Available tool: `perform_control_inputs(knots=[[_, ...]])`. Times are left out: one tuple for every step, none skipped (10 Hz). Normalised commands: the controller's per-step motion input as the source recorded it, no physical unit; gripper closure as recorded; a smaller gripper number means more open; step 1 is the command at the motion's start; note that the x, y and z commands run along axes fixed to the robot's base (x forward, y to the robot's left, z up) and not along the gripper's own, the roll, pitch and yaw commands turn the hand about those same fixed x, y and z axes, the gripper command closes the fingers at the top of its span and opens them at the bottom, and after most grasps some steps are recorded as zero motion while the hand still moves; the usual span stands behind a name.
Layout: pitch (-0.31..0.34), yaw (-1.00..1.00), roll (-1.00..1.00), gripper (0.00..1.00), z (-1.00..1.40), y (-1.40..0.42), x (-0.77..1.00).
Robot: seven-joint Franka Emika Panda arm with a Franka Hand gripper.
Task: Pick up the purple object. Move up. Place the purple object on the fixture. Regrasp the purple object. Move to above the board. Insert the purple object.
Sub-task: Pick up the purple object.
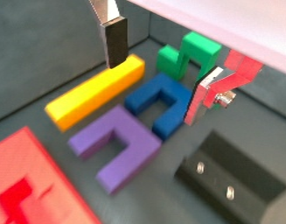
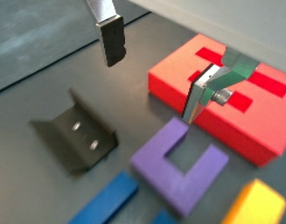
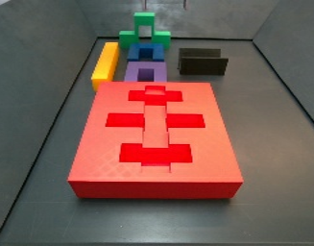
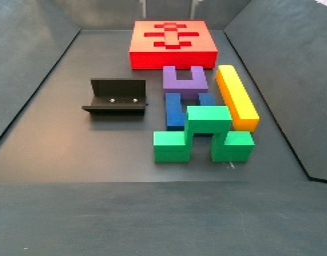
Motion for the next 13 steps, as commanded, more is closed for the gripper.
perform_control_inputs(knots=[[-0.170,0.04,0.08,0.00,-0.30,-0.87,0.47],[-0.219,0.06,0.13,0.00,-0.53,-0.85,0.27],[-0.157,0.24,0.22,0.00,-0.68,-0.60,0.09],[-0.100,0.47,0.27,0.00,-0.61,-0.24,-0.06],[-0.051,0.56,0.23,0.00,-0.46,0.00,0.00],[-0.090,0.51,0.20,0.00,-0.42,0.03,0.00],[-0.066,0.40,0.15,0.00,-0.34,0.08,0.10],[-0.081,0.06,0.07,0.00,-0.31,0.01,0.07],[-0.063,-0.25,0.00,0.00,-0.24,0.12,0.19],[-0.086,-0.47,-0.01,0.00,-0.19,0.08,0.08],[-0.060,-0.58,0.00,0.00,-0.16,0.05,0.05],[-0.079,-0.55,0.00,0.00,-0.24,0.02,0.00],[-0.083,-0.42,-0.01,0.00,-0.33,0.00,-0.12]])
